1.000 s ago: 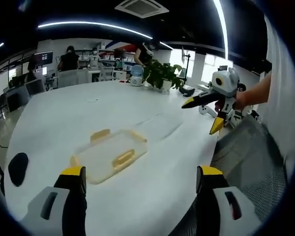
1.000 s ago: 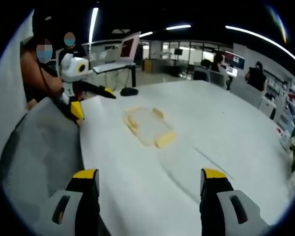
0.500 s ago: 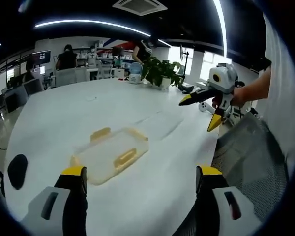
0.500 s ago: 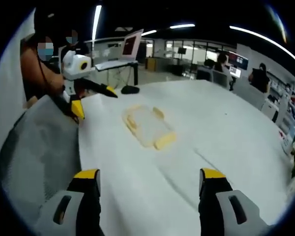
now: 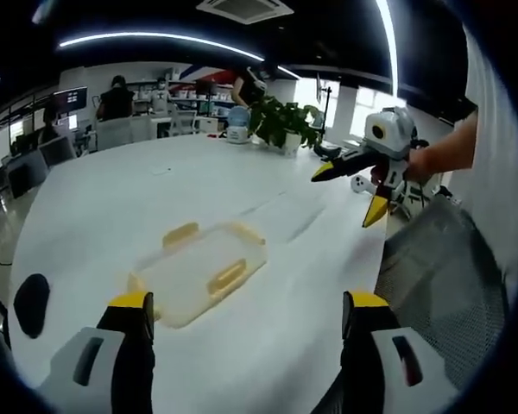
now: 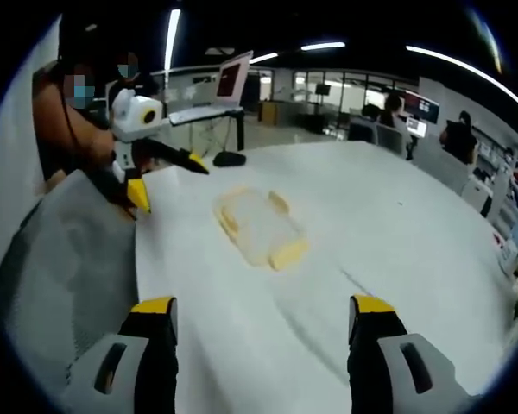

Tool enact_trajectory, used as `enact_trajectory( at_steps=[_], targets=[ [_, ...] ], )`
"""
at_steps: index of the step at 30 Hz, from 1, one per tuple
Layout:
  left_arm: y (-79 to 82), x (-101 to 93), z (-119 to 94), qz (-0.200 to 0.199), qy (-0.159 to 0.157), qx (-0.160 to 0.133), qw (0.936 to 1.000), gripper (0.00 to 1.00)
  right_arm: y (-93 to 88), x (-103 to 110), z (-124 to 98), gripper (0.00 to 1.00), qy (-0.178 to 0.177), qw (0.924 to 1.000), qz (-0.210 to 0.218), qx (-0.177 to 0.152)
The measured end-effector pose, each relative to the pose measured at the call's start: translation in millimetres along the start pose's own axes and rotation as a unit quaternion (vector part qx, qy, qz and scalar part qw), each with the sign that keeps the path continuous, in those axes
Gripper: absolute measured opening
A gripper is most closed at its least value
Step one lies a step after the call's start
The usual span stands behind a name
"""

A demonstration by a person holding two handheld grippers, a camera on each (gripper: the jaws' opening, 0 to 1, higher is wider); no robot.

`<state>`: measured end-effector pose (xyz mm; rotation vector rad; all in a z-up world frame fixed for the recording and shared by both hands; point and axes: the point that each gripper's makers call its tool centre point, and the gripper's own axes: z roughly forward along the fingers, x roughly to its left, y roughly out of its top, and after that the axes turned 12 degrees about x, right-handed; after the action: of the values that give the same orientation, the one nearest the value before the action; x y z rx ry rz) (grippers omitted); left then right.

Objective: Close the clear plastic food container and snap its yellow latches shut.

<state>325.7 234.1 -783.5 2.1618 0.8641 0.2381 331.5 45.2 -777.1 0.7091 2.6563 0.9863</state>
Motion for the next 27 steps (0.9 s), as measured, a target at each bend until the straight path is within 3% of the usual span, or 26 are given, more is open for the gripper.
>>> enact_trajectory(
  at_steps=[27],
  targets=[
    [-0.6,21.8,5,0.022,0.000,0.021,0.9995,0.88,20.6,-12,16,0.79,0.014,0.9992,-0.036,0.009]
  ],
)
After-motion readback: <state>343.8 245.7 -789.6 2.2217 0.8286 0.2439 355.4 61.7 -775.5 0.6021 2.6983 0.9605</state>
